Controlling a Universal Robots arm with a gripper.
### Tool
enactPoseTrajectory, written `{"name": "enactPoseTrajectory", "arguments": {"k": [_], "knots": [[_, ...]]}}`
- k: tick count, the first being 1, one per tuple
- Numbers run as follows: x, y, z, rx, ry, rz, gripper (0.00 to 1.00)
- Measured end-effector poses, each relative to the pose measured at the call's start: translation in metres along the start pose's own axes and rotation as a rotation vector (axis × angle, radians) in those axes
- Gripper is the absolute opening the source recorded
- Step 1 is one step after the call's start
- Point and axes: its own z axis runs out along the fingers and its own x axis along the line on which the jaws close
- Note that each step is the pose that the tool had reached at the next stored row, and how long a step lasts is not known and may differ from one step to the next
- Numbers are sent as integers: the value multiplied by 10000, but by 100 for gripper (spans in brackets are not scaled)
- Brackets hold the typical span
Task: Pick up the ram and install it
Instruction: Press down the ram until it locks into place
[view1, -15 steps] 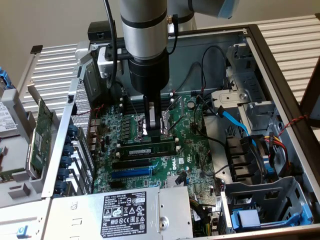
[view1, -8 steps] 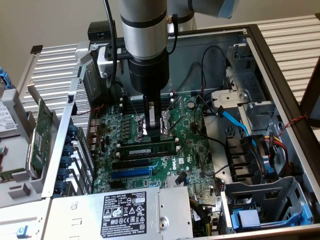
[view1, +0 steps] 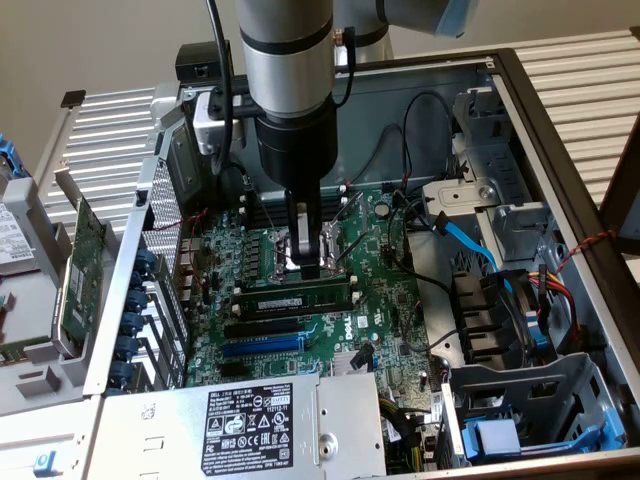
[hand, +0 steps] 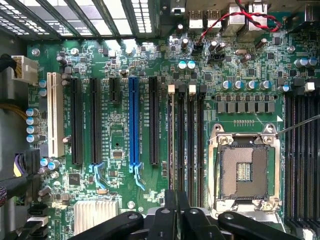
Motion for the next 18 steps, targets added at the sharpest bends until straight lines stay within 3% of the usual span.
{"name": "enactPoseTrajectory", "arguments": {"k": [5,12,18], "knots": [[0,11,-3,-11,4,4,11],[2,50,4,-106,9,64,11],[-22,78,37,-110,27,83,11]]}}
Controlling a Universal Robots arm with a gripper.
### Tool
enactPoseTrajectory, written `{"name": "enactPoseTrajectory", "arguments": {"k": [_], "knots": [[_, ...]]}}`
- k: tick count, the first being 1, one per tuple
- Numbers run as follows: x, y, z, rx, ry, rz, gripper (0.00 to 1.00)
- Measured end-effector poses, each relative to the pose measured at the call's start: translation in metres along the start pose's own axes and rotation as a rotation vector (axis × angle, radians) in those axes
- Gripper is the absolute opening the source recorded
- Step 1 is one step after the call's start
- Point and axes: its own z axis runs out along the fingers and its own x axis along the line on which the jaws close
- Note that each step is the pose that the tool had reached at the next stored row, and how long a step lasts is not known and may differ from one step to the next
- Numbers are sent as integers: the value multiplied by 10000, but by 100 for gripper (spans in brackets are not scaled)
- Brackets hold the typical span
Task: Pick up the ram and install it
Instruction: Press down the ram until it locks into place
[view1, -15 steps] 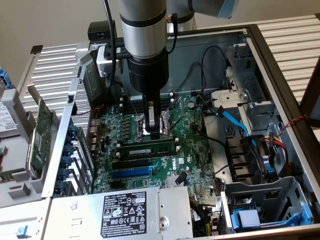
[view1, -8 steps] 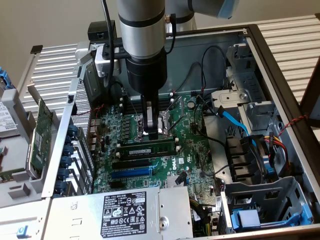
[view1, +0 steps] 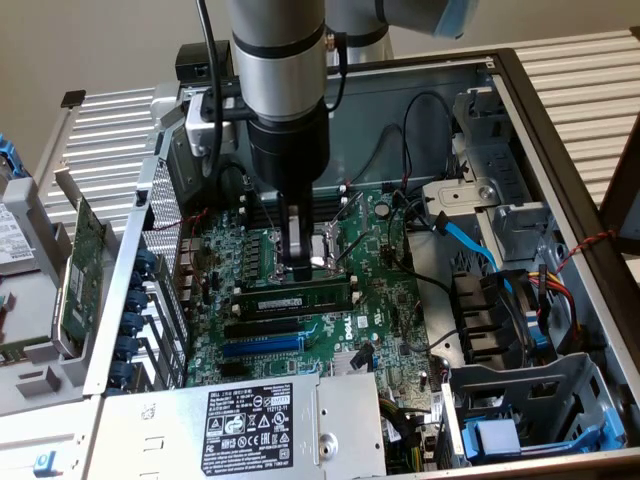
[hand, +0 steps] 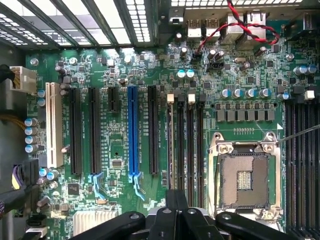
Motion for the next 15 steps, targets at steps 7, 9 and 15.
{"name": "enactPoseTrajectory", "arguments": {"k": [7,9,15], "knots": [[-43,66,72,7,96,-1,11],[-43,68,93,16,121,-1,11],[-47,70,115,81,261,0,11]]}}
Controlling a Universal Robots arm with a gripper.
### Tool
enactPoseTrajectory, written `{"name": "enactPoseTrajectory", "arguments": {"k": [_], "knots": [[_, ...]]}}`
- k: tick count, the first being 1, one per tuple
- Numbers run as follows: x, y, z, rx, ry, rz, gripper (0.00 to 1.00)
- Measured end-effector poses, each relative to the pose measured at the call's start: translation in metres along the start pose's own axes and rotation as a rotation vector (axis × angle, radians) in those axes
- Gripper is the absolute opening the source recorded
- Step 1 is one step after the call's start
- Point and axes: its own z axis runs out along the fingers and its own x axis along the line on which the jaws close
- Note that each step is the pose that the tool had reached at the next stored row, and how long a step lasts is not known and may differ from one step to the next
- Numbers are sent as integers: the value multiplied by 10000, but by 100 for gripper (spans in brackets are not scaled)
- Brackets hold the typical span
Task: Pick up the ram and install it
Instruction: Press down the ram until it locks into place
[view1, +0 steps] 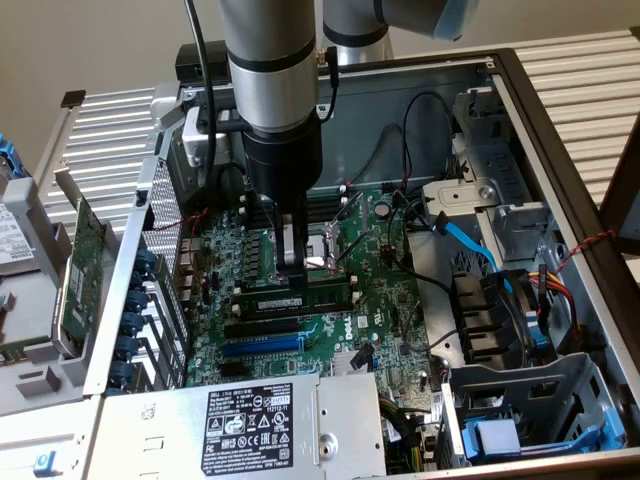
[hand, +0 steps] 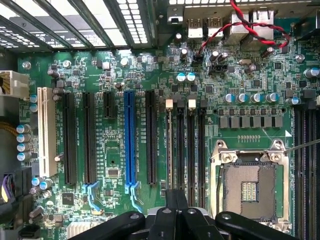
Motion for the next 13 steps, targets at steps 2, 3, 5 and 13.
{"name": "enactPoseTrajectory", "arguments": {"k": [2,3,5,13], "knots": [[1,-1,1,16,10,-2,11],[0,1,4,44,7,1,11],[-1,0,14,94,-1,3,11],[-1,5,45,160,-3,5,11]]}}
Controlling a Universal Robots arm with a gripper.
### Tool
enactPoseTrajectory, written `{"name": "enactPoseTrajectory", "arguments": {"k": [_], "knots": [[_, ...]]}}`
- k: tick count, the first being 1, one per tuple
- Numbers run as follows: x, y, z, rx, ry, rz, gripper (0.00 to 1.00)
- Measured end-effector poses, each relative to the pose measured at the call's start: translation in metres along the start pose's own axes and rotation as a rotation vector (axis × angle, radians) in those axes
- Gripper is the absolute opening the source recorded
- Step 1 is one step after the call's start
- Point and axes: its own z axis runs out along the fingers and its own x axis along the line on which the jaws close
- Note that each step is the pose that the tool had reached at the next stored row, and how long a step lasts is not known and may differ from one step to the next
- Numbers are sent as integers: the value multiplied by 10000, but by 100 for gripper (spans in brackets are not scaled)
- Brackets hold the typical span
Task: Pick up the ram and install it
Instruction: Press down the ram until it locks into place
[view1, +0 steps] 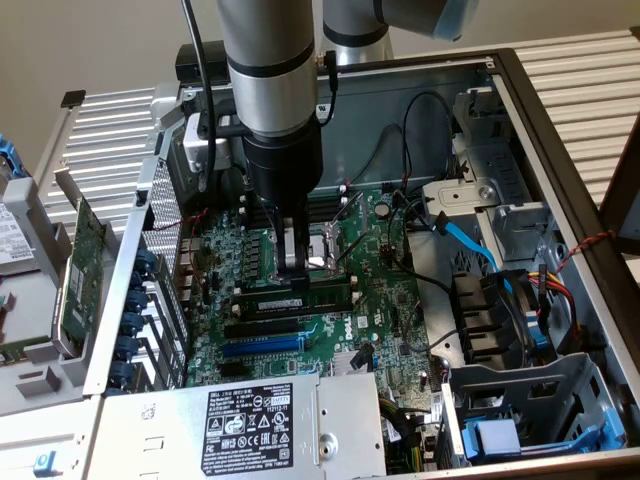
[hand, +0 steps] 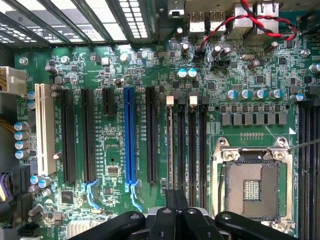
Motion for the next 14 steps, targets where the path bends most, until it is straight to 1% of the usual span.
{"name": "enactPoseTrajectory", "arguments": {"k": [14], "knots": [[3,21,1,6,0,-1,11]]}}
